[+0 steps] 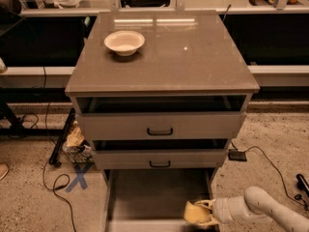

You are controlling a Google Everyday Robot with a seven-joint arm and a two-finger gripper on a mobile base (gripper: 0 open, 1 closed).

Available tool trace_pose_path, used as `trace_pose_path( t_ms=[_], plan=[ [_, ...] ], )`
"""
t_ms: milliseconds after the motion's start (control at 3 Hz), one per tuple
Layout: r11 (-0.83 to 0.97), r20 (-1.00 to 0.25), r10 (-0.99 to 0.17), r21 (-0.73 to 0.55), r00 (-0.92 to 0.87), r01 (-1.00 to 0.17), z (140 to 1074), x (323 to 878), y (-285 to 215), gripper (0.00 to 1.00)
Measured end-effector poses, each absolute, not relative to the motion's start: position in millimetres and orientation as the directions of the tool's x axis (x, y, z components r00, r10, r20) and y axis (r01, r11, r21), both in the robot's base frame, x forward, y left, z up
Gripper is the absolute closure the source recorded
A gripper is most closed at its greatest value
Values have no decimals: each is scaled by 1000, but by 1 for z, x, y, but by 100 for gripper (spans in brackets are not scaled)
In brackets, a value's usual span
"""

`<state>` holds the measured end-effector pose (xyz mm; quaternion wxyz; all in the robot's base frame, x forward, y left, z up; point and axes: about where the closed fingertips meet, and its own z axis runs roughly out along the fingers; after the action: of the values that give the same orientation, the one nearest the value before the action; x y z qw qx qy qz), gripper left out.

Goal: Pick sponge from bottom drawer and place on counter

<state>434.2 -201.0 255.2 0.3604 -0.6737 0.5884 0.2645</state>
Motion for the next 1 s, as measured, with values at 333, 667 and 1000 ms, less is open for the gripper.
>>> trace_pose_path(
  t_ms=[333,667,1000],
  plan=[
    [-52,-780,-586,-235,221,-970,295,436,-206,100],
    [-66,-731,-579,-400,361,-914,417,427,-223,100],
    [-71,-694,-570,-491,439,-868,495,425,-235,100]
  ],
)
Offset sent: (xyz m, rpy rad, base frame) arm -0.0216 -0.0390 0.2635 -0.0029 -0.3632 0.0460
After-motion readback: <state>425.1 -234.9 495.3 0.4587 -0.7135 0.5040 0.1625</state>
